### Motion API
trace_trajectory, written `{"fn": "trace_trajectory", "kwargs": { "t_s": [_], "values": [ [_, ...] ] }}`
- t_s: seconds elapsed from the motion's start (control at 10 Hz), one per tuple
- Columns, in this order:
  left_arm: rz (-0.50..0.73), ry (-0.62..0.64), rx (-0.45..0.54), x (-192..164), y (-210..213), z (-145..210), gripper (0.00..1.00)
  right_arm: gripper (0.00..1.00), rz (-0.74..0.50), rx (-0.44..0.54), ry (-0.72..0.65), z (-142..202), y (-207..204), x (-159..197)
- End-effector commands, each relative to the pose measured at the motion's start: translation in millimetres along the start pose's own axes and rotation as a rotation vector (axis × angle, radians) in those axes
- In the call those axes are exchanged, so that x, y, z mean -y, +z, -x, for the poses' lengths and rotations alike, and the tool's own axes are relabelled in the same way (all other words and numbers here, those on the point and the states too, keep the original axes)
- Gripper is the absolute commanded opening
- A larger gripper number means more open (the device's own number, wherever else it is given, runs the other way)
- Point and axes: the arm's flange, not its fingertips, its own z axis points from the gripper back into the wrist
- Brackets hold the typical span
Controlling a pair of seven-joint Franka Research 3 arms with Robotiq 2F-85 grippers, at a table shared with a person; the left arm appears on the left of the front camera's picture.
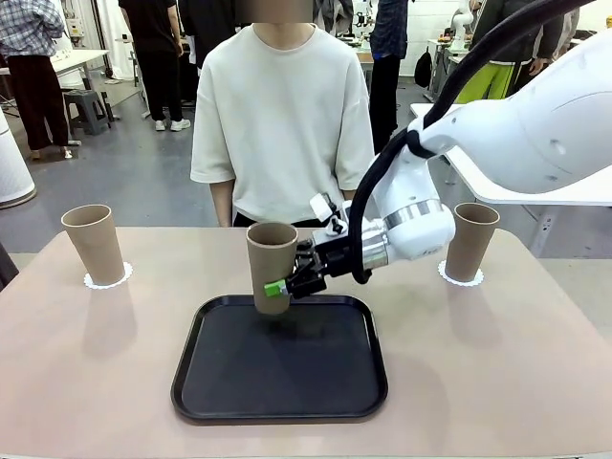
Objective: Place coasters on the table and set cups on them.
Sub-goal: Take one Reusable plastic cup from the Flat Tray and place it on a coaster set by the human.
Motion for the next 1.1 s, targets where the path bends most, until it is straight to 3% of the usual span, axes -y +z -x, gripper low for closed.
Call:
{"fn": "trace_trajectory", "kwargs": {
  "t_s": [0.0,0.2,0.6,0.7,0.9,1.0],
  "values": [
    [0.0,0.001,0.009,0.8,1.0,0.8,1.0,0.3,0.026,0.046,0.034,-37.9,15.9,-11.5],
    [0.0,0.001,0.009,0.8,1.0,0.8,1.0,0.3,0.051,0.08,0.055,-68.9,27.9,-5.9],
    [0.0,0.001,0.009,0.8,1.0,0.8,1.0,0.3,0.098,0.019,-0.051,-97.2,44.0,17.7],
    [0.0,0.001,0.009,0.8,1.0,0.8,1.0,0.3,0.068,0.059,0.044,-89.2,40.7,4.5],
    [0.0,0.001,0.009,0.8,1.0,0.8,1.0,0.3,0.068,0.059,0.044,-89.2,40.7,4.5],
    [0.0,0.001,0.009,0.8,1.0,0.8,1.0,0.84,0.081,0.051,0.015,-91.2,43.8,7.9]
  ]
}}
